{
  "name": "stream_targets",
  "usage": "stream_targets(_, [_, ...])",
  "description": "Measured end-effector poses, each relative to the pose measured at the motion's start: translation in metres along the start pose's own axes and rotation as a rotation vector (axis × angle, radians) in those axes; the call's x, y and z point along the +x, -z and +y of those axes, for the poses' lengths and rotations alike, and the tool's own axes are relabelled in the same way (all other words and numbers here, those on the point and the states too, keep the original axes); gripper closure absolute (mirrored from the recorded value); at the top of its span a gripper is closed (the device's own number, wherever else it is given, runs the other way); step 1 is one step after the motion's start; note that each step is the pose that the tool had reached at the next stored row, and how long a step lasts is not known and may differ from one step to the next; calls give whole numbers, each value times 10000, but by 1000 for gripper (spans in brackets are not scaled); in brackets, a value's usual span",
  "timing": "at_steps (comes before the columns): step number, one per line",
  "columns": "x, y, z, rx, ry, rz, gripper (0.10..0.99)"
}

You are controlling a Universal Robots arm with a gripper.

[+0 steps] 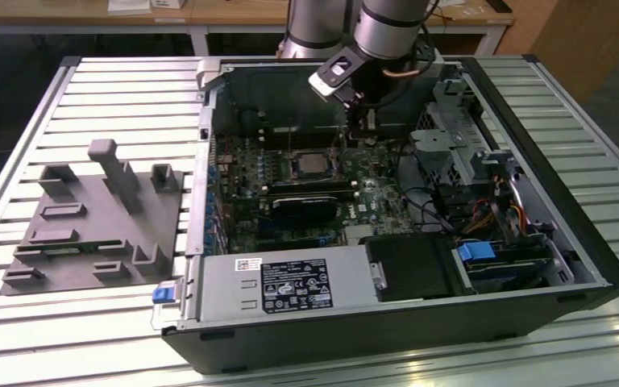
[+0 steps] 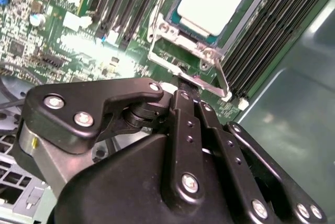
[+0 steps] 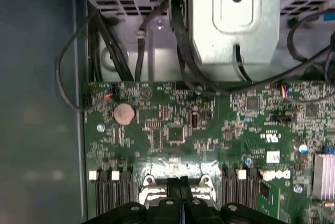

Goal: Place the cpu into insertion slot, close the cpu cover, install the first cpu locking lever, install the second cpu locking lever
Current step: 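Close the cpu cover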

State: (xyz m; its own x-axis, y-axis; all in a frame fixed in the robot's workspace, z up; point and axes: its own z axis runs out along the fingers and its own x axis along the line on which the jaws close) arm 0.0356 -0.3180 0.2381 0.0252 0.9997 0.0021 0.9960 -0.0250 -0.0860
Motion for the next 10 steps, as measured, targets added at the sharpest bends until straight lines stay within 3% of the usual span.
stream_targets(6, [-4, -12, -126, -7, 0, 1, 984])
stream_targets(10, [-4, -16, -155, -15, 0, 1, 984])
